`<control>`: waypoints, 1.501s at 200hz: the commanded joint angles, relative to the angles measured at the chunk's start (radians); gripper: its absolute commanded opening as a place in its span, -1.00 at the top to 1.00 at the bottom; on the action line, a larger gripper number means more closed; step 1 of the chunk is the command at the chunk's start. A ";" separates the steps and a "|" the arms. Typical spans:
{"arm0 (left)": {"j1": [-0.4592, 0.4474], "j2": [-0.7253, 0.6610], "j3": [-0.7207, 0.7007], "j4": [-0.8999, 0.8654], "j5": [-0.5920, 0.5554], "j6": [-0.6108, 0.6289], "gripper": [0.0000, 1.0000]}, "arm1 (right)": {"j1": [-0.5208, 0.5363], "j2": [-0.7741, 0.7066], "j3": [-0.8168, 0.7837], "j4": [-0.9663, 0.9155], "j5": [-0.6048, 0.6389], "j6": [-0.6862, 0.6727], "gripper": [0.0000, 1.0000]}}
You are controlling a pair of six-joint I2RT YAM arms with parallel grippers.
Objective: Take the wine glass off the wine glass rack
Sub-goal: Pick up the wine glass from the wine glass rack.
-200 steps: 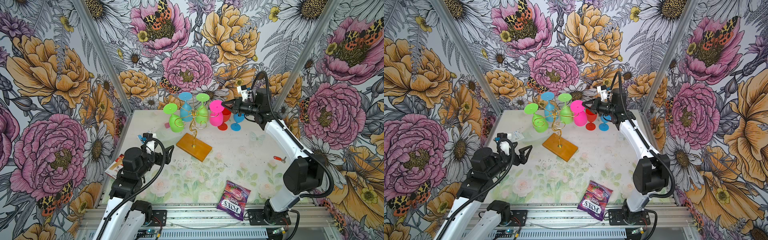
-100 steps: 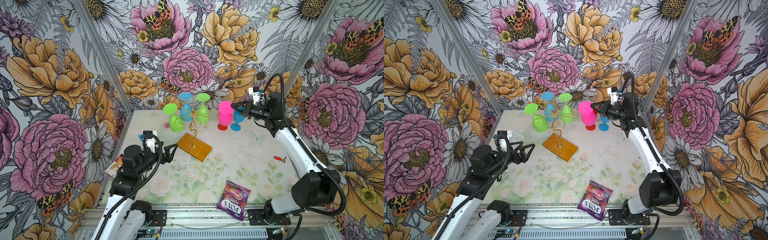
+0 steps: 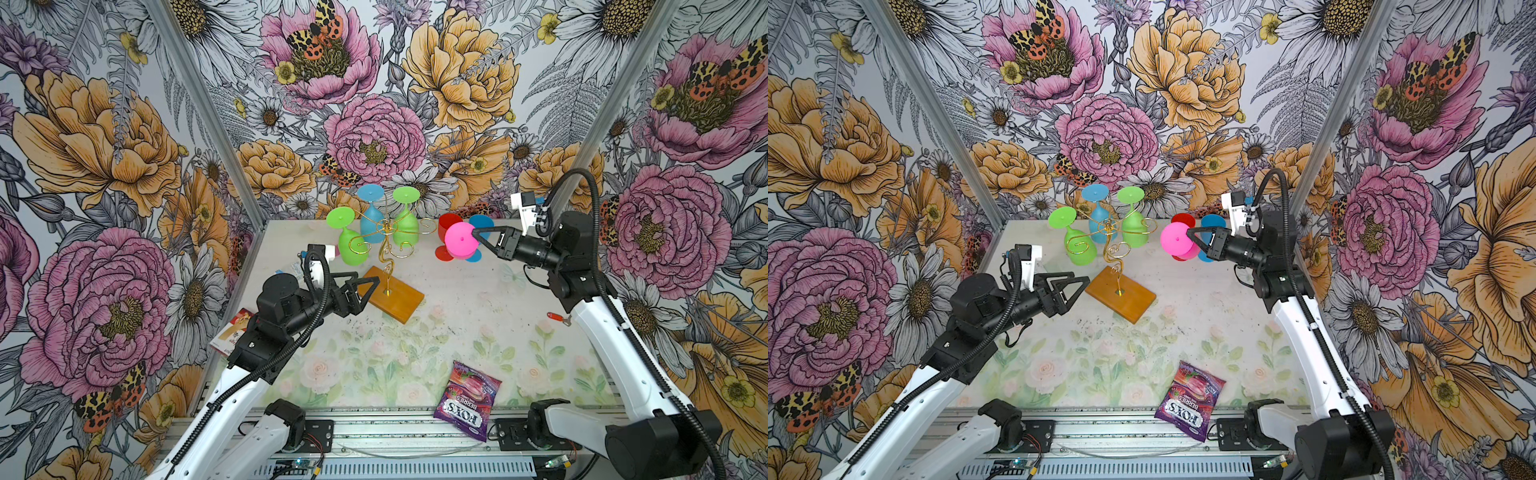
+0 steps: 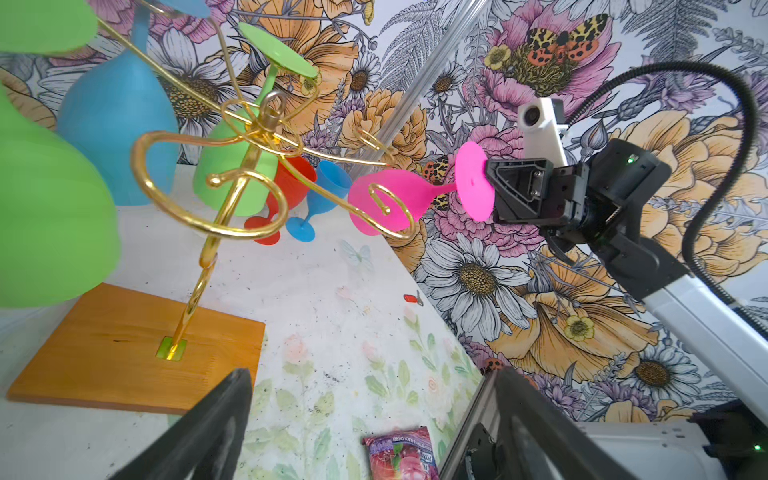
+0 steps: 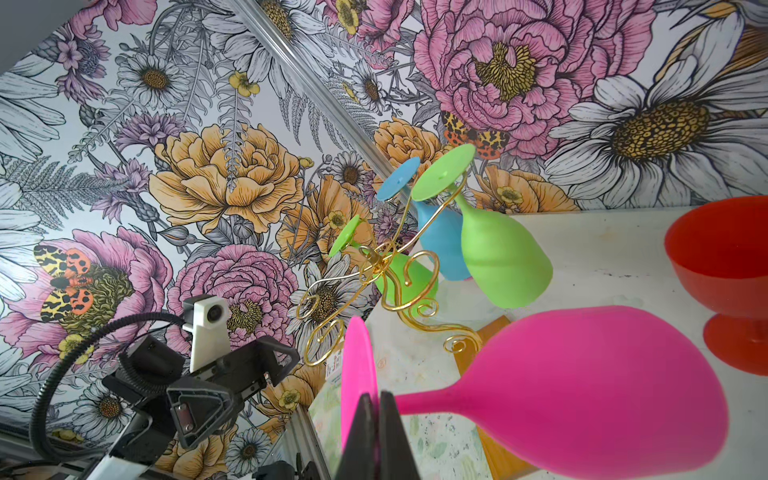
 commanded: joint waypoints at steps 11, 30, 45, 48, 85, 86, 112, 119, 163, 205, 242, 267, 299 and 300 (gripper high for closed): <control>-0.079 0.092 0.081 0.066 0.015 -0.048 -0.78 | 0.018 -0.075 -0.033 -0.056 -0.007 -0.127 1.00; -0.124 0.143 0.093 0.100 -0.012 -0.040 -0.74 | 0.043 -0.095 -0.038 -0.091 -0.024 -0.160 1.00; -0.151 0.177 0.104 0.138 -0.013 -0.041 -0.73 | 0.067 -0.105 -0.041 -0.123 -0.029 -0.191 1.00; -0.156 0.185 0.109 0.142 -0.013 -0.041 -0.72 | 0.070 -0.107 -0.042 -0.127 -0.031 -0.193 1.00; -0.201 0.267 0.162 0.156 -0.002 -0.040 -0.63 | 0.115 -0.143 -0.066 -0.137 -0.056 -0.230 1.00; -0.203 0.270 0.163 0.157 -0.001 -0.040 -0.63 | 0.115 -0.144 -0.068 -0.137 -0.056 -0.230 1.00; -0.224 0.320 0.179 0.192 0.027 -0.053 -0.55 | 0.123 -0.154 -0.079 -0.142 -0.067 -0.236 1.00; -0.226 0.336 0.183 0.206 0.039 -0.060 -0.51 | 0.123 -0.155 -0.084 -0.143 -0.067 -0.237 1.00; -0.249 0.430 0.231 0.230 0.100 -0.084 -0.29 | 0.129 -0.149 -0.084 -0.143 -0.078 -0.245 1.00; -0.267 0.488 0.269 0.255 0.167 -0.106 -0.01 | 0.132 -0.142 -0.080 -0.140 -0.073 -0.249 1.00; -0.267 0.508 0.246 0.390 0.239 -0.184 0.08 | 0.132 -0.135 -0.081 -0.140 -0.066 -0.251 1.00; -0.268 0.516 0.247 0.390 0.260 -0.191 0.18 | 0.131 -0.137 -0.081 -0.142 -0.056 -0.254 1.00; -0.271 0.522 0.247 0.390 0.294 -0.200 0.31 | 0.132 -0.136 -0.081 -0.140 -0.032 -0.256 1.00; -0.271 0.522 0.246 0.390 0.295 -0.200 0.32 | 0.131 -0.136 -0.081 -0.141 -0.032 -0.256 1.00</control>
